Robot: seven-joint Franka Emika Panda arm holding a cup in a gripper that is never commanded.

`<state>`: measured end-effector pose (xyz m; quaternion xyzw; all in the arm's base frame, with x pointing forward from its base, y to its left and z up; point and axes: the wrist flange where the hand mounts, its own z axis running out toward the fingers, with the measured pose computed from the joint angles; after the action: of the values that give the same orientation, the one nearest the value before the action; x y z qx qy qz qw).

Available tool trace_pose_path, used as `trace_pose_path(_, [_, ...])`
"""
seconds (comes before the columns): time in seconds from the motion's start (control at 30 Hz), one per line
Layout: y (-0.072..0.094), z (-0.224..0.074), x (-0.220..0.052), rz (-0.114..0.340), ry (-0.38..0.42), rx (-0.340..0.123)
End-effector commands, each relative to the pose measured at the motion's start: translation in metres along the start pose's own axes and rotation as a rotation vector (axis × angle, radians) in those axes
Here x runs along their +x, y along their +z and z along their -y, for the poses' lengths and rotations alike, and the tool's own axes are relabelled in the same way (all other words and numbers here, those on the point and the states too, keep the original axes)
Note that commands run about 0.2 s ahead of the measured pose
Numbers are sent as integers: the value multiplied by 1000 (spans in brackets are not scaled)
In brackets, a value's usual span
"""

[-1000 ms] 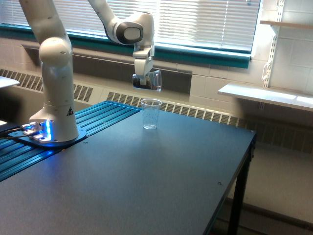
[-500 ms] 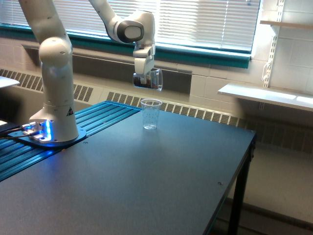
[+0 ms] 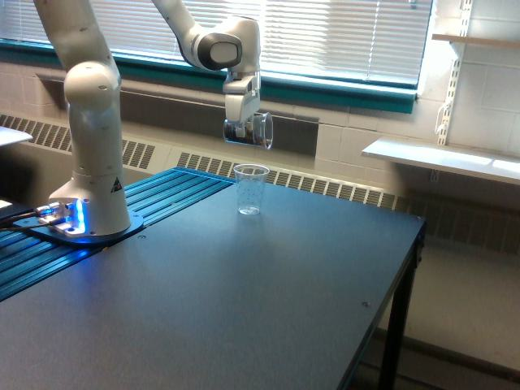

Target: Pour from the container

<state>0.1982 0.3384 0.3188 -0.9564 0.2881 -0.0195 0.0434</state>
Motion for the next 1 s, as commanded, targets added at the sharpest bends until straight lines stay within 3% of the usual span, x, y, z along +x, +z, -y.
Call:
trace_pose_path(0.03, [-1,1,-4,3,27,2])
trace_pose_path(0.57, [0,-15,-24,-4,21,-10])
trace_pose_path(1.0, [-1,-24,-24,2,58,-8])
